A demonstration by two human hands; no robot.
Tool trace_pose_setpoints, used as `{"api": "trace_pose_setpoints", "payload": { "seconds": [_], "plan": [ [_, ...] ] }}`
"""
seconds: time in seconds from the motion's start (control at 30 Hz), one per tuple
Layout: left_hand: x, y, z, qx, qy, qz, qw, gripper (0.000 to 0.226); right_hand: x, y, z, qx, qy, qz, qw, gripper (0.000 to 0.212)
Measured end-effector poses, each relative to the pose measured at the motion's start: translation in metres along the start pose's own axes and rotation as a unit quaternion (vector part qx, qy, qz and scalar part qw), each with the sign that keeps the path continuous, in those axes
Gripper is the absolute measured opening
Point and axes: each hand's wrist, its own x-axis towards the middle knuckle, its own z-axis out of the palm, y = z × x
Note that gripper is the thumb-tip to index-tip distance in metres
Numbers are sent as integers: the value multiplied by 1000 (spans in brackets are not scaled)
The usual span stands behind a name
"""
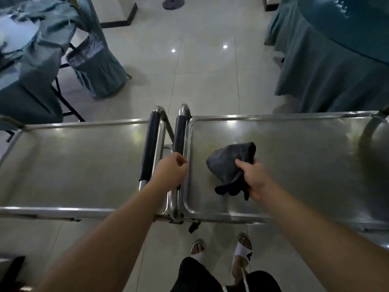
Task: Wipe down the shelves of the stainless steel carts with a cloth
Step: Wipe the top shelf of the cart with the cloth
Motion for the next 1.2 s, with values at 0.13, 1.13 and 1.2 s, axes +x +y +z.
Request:
{"api": "trace_pose_setpoints", "payload": {
  "seconds": [0.13,1.13,1.2],
  "plan": [
    [19,-5,-4,42,43,20,998,16,14,7,5,-165,44,-100,980,14],
    [113,-25,64,198,63,105,972,67,179,129,121,-722,-53,-265,636,89],
    [114,-26,65,195,60,107,973,67,217,99,127,-735,-54,-256,626,80]
  ]
}}
